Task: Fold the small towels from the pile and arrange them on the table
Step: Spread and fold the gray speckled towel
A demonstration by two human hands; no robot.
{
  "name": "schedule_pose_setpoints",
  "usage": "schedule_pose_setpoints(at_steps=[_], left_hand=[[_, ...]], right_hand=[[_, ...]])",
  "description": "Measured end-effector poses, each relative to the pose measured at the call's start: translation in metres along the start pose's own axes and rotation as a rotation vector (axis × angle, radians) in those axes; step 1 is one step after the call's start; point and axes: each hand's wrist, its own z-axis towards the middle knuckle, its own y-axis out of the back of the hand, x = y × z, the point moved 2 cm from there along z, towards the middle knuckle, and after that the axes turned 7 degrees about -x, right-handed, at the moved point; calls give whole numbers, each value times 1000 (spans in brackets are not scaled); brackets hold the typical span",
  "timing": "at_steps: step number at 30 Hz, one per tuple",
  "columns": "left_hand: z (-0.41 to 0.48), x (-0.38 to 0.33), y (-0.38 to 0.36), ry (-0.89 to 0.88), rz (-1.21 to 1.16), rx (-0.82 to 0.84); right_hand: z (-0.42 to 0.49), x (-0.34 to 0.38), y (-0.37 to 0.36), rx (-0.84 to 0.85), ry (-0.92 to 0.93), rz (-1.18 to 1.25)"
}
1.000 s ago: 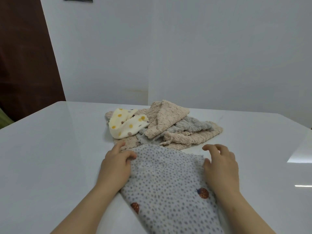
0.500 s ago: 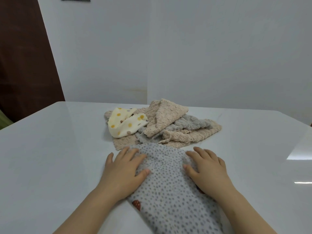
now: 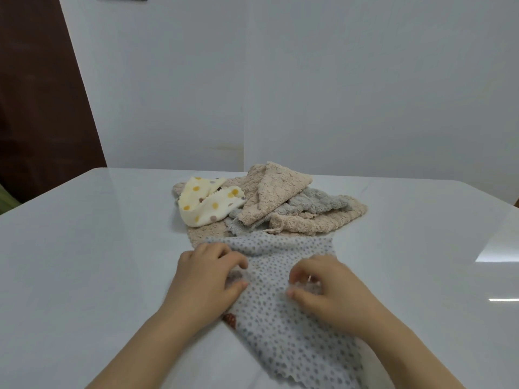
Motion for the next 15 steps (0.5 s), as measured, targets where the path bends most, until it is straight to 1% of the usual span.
schedule_pose_setpoints(at_steps=[2,3,5,7,8,11,13,15], left_hand=[[0,1,5,-10,-91,62],[0,1,6,-10,-114,116],[1,6,3,-5,-146,164],[2,8,2,1,-137,159],[2,10,1,-4,-148,146],[0,7,4,-22,-171,162],[-1,2,6,-35,-217,163],[-2,-4,7,-65,-278,179]], right_hand=[[-3,16,0,149,47,182],[-4,21,-3,246,63,210],[-8,27,-9,410,138,162],[-10,29,-12,494,166,90],[-10,28,-13,483,165,66],[-5,22,-16,332,142,38],[-3,16,-15,248,48,109],[-2,10,-12,197,-84,255]])
